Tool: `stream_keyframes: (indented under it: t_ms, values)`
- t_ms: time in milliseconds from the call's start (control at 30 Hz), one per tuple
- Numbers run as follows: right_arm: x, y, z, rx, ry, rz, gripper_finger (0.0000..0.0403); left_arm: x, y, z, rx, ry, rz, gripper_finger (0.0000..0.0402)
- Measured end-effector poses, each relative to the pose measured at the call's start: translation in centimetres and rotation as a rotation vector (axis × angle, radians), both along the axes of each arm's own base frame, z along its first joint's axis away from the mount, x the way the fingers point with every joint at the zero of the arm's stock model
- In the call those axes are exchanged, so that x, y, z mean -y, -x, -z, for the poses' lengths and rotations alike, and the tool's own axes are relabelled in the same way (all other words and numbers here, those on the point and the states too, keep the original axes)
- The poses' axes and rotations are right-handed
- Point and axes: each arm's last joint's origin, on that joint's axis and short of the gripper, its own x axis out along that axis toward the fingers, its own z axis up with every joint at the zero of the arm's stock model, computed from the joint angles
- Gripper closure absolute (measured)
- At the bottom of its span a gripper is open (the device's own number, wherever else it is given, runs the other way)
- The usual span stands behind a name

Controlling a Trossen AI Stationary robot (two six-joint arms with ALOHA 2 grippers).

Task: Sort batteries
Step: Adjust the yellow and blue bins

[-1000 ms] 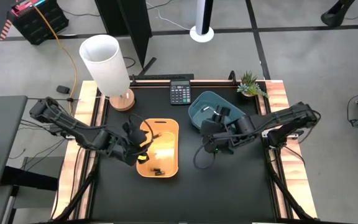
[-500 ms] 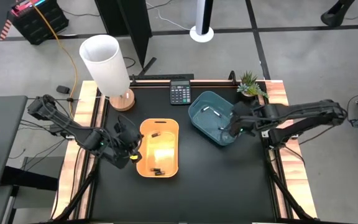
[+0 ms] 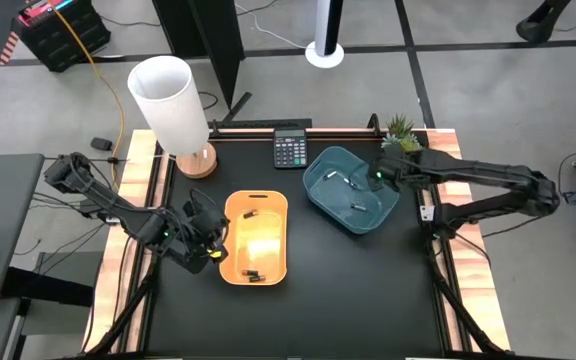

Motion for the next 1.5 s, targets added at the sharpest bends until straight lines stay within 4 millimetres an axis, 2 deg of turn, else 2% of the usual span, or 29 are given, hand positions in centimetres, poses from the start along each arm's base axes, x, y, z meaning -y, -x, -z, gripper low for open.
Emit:
stream_keyframes:
  t_ms: [333,600,833,1000,1500]
  values:
    - [4.3,-1.3,2.3,-0.081,-0.131,0.0,0.0403,0.1,-0.1,-0.1,-0.001,-0.009,0.015,0.04]
    - [4.6,-2.5,3.9,-0.108,-0.246,-0.05,0.0403,0.5,0.2,0.0,-0.008,-0.013,0.043,0.04]
    - [3.1,-3.6,4.5,-0.087,-0.339,-0.124,0.0403,0.6,0.2,0.0,-0.008,-0.013,0.046,0.04]
    - [1.6,-4.1,4.5,-0.097,-0.345,-0.174,0.0403,0.6,0.2,0.0,-0.007,-0.012,0.046,0.04]
    - [-4.3,-5.5,4.5,-0.077,-0.382,-0.33,0.0403,0.6,0.2,0.0,-0.007,-0.013,0.045,0.04]
